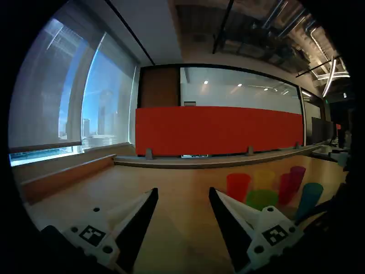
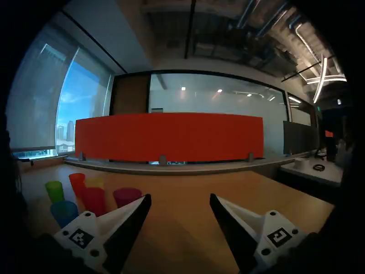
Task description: Pour water
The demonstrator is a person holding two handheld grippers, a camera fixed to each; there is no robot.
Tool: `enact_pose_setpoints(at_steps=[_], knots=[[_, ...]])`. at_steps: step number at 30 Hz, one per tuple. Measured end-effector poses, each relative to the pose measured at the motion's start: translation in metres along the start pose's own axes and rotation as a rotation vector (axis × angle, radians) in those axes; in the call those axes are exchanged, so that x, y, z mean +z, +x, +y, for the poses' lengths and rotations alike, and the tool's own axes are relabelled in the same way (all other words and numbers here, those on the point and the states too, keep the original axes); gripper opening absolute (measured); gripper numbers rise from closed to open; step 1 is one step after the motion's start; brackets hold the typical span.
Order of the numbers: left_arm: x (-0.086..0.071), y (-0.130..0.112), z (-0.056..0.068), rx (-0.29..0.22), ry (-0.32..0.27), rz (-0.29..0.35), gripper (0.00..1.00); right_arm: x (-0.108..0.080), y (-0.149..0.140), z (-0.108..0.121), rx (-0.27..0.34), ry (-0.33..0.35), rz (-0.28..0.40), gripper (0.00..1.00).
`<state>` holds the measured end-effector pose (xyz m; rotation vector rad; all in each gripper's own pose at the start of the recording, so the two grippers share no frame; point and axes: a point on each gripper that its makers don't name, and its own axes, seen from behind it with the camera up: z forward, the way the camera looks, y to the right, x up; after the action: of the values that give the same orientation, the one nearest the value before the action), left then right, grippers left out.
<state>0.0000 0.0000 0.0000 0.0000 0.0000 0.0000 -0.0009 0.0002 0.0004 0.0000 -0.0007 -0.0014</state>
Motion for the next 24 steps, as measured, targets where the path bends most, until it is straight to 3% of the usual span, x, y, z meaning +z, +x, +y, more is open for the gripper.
enact_pose_setpoints(at_steps=[15, 24], knots=[[-0.001, 0.000, 0.000, 0.002, 0.001, -0.003, 0.82, -0.001, 0.001, 0.000, 0.001, 0.001, 0.002, 0.99], [-0.002, 0.011, 0.005, 0.064, -0.004, -0.011, 0.82, -0.003, 0.000, 0.003, 0.019, 0.006, -0.046, 0.99]])
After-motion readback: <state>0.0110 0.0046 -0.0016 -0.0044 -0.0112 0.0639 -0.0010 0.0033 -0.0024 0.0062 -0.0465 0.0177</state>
